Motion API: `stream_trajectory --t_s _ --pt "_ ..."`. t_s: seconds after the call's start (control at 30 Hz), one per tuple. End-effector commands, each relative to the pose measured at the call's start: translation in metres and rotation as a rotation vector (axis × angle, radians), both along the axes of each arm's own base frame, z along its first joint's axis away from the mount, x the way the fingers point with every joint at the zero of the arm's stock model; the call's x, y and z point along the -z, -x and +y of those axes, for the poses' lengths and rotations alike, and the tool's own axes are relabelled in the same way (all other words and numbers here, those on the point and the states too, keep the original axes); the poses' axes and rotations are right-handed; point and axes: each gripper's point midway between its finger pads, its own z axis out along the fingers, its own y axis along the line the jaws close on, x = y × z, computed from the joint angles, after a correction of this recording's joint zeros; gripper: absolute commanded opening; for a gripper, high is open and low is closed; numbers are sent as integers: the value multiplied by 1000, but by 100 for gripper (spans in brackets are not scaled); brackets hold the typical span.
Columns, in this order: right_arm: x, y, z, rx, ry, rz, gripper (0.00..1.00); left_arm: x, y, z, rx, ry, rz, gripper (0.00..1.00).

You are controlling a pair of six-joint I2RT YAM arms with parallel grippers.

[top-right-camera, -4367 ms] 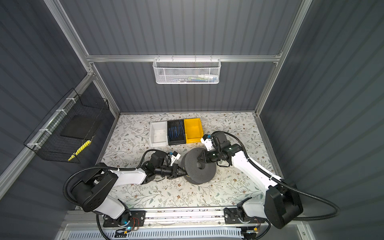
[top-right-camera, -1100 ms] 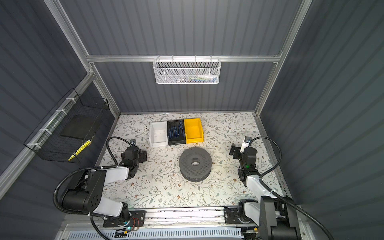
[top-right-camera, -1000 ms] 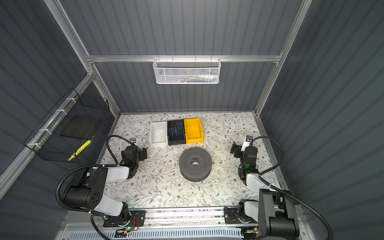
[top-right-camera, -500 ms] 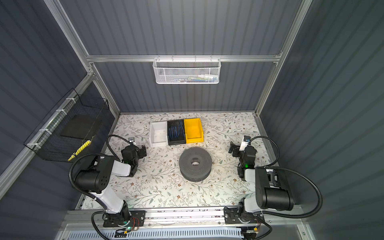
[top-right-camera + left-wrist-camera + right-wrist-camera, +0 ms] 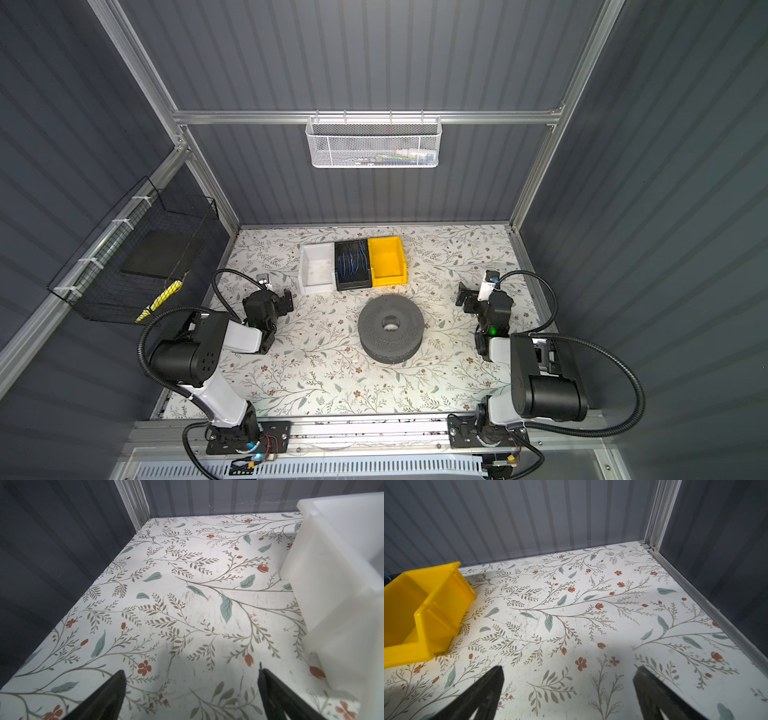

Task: Wrap the cables

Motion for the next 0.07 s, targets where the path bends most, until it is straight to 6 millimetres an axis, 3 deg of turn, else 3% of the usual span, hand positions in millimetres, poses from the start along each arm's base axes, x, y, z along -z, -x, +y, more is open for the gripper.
stream_trajectory --t_s 0.0,0.03 --pt "-6 -4 1 -4 14 -16 99 -8 -4 -1 1 18 -36 100" --pt "-6 -3 0 -3 14 -18 99 -9 -4 -1 1 18 -37 100"
